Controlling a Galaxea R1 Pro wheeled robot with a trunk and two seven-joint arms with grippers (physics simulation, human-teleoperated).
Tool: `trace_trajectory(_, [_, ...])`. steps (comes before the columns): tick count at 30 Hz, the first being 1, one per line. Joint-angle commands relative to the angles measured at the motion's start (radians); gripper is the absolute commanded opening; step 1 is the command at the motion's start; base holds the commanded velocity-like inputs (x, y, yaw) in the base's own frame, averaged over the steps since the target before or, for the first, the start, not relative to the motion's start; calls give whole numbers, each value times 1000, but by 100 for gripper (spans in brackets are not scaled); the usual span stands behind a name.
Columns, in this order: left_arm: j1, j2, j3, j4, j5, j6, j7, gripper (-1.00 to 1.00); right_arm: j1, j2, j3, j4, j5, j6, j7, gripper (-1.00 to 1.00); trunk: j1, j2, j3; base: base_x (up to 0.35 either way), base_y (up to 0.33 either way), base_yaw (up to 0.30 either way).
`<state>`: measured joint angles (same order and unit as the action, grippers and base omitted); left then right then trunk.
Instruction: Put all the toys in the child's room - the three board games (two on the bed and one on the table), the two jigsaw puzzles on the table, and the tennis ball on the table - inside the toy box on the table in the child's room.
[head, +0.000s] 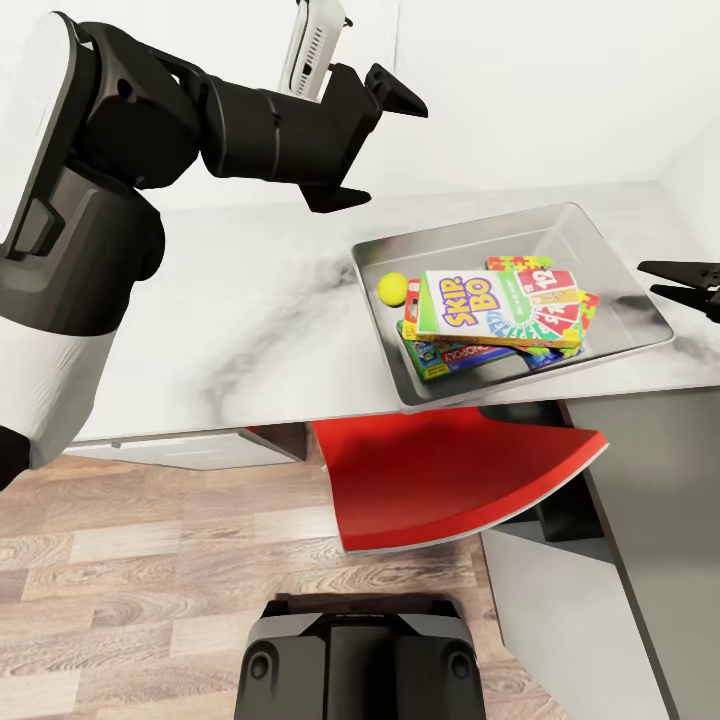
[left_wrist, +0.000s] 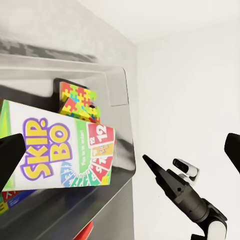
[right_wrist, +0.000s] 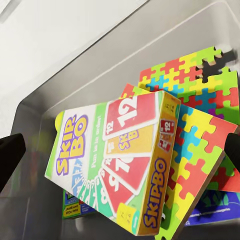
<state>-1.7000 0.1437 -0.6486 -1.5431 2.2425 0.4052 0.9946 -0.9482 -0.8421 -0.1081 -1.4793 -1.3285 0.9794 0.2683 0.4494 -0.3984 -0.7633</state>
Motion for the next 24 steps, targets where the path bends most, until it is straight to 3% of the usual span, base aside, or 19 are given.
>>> trace_trajectory(1, [-1, 0, 0, 0, 3, 3, 4, 100, -1, 0, -1, 1, 9, 4, 10, 100, 1, -2, -1, 0, 0, 0])
trace_trajectory(24, [-1, 0, 0, 0, 3, 3, 4, 100, -1, 0, -1, 1, 9, 4, 10, 100, 1, -2, -1, 0, 0, 0])
